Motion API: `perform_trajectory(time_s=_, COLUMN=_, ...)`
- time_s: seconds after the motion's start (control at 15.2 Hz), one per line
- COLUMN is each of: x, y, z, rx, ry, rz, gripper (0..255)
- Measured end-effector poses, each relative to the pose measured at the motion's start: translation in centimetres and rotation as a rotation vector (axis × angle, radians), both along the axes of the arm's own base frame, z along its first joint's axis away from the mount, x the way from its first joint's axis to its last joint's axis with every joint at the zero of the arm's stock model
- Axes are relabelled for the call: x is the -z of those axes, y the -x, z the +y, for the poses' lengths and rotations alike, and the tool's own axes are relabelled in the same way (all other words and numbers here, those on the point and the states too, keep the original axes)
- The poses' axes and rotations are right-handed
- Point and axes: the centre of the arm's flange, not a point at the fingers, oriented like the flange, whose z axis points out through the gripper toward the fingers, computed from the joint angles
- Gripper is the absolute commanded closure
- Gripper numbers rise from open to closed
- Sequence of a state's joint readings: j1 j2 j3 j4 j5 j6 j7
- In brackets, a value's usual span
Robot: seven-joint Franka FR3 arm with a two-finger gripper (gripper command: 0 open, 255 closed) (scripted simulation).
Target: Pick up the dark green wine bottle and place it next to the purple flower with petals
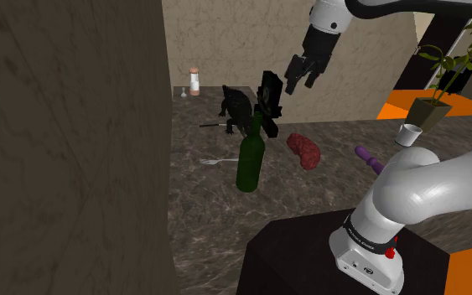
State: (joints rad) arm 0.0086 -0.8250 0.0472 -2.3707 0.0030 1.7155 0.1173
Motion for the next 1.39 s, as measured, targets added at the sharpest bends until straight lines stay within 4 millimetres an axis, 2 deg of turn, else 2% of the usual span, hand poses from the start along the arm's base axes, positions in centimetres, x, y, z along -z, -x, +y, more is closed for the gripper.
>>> perform_trajectory(time_s=0.2, x=0.9, y=-0.9, z=0.9, rx=0.003, ry=-0.007, rz=-0.001, gripper=0)
perform_trajectory(time_s=0.73, x=6.8, y=-6.3, z=6.0, rx=0.024, ry=-0.050, rz=-0.008, gripper=0)
perform_trajectory(time_s=1.19, x=10.4, y=-7.4, z=6.5, rx=0.026, ry=-0.055, rz=-0.009, gripper=0)
perform_trajectory(time_s=1.39, x=11.1, y=-7.5, z=6.6, rx=0.026, ry=-0.055, rz=-0.009, gripper=0)
